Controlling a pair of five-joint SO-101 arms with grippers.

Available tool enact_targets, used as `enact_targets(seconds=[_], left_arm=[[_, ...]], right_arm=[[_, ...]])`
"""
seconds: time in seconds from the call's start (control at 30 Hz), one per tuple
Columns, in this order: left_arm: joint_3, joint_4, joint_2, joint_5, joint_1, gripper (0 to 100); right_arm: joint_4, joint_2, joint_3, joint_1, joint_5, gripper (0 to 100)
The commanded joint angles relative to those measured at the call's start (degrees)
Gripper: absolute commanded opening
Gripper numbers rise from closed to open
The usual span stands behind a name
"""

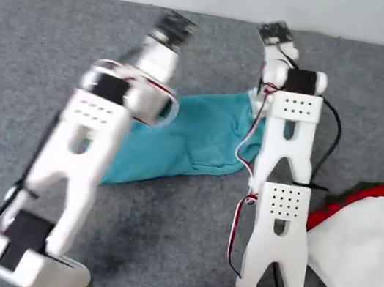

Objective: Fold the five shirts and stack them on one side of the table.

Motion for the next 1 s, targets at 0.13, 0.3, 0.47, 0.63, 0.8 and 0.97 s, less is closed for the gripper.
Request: enact_targets(seconds=[0.13, 0.3, 0.47, 0.63, 0.8, 0.97], left_arm=[[-2.07, 9.32, -8.88, -0.97, -17.49, 10], [4.53, 12.66, -8.88, -0.97, -26.11, 10], [17.89, 7.65, -9.32, -1.05, -31.74, 10], [28.18, -0.88, -9.32, -1.05, -33.41, 10], [33.01, -6.42, -9.32, -1.05, -33.67, 10], [33.36, -6.95, -9.41, -4.48, -33.76, 10]], right_arm=[[2.33, -8.57, 1.14, -9.45, -0.7, 0.9], [2.33, -11.56, 8.09, -17.27, -4.04, 0.9], [2.33, -14.37, 9.76, -24.4, -3.6, 0.9], [2.15, -14.9, 9.58, -29.23, -3.69, 0.9], [1.71, -14.9, 9.49, -32.4, -3.6, 0.9], [0.66, -14.81, 9.67, -35.38, -3.6, 0.9]])
